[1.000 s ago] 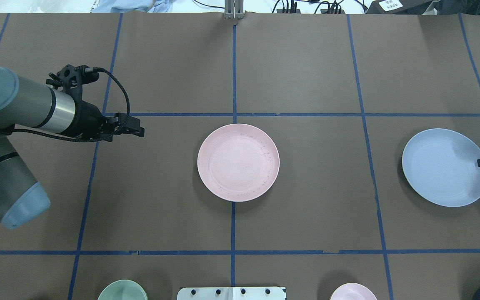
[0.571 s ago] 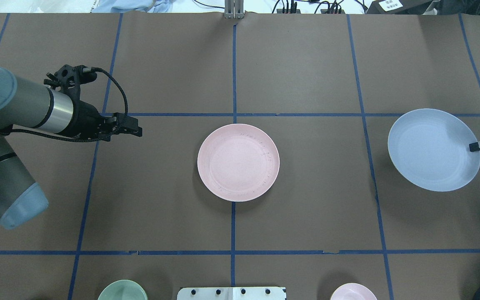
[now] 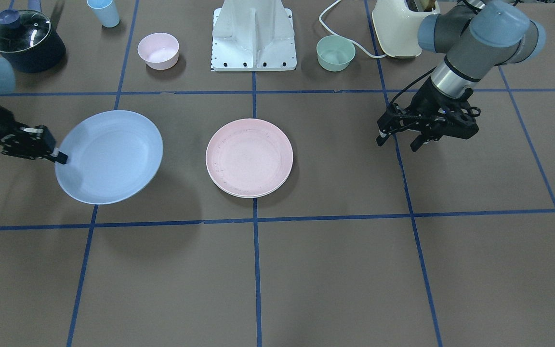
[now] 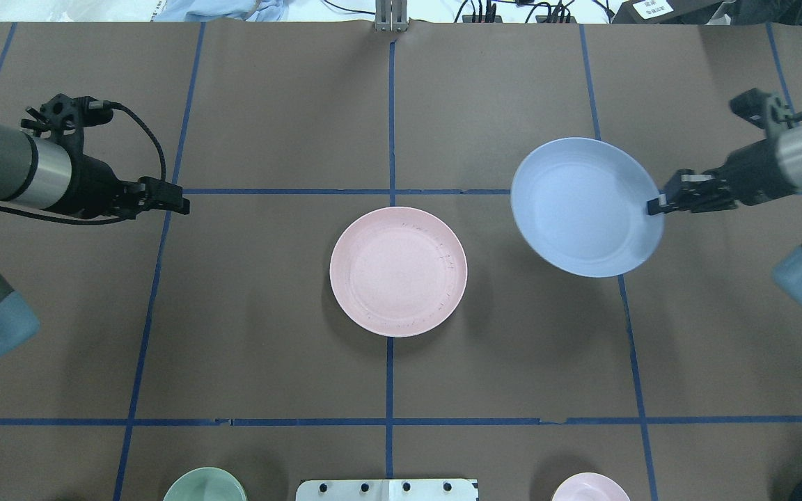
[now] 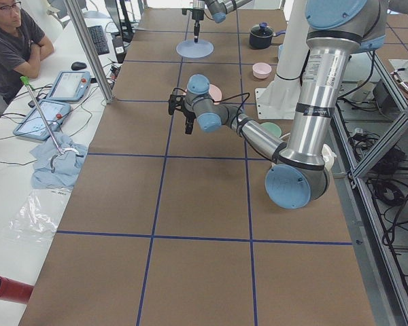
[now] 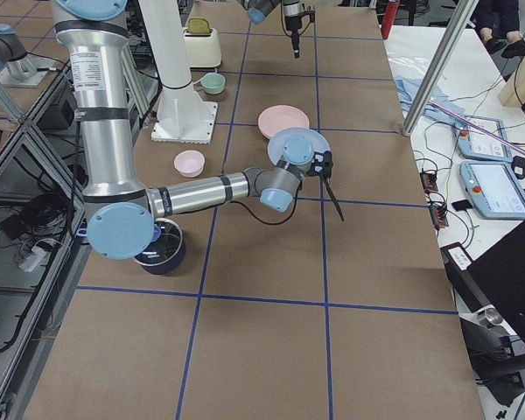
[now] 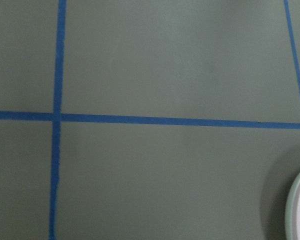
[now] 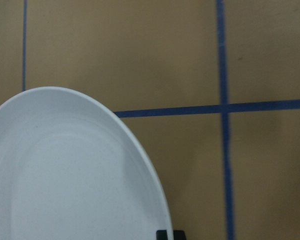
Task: Stack three plates with pink and blue
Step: 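Carry the blue plate over the pink plate and lower it on top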
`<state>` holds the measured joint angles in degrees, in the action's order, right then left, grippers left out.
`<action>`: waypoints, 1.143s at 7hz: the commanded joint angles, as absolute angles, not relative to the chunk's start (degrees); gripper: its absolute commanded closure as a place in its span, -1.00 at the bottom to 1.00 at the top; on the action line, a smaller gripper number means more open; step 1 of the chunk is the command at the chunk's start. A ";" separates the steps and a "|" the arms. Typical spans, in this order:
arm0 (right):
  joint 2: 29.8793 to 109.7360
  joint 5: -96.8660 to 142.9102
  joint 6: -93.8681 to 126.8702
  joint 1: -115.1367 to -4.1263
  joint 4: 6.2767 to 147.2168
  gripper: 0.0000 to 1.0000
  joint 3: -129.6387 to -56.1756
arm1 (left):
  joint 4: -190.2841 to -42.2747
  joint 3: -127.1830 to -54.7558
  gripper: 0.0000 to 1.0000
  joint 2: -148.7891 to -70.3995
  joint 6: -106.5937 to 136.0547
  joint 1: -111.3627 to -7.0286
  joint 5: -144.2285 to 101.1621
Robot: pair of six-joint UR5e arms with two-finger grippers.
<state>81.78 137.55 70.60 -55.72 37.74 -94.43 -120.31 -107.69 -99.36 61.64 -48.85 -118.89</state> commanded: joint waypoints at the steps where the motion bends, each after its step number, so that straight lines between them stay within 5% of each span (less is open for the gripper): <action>1: 71.42 128.63 81.78 -44.35 43.02 1.00 -94.57 | -120.41 -107.49 -1.00 -95.81 52.68 -52.81 -119.18; 3: 64.80 120.72 82.09 -38.26 55.92 1.00 -94.57 | -120.41 -107.32 -1.00 -95.71 52.56 -52.74 -119.18; 8: 64.60 118.30 82.09 -34.01 57.48 1.00 -95.01 | -121.11 -105.48 -1.00 -96.32 52.47 -52.47 -119.09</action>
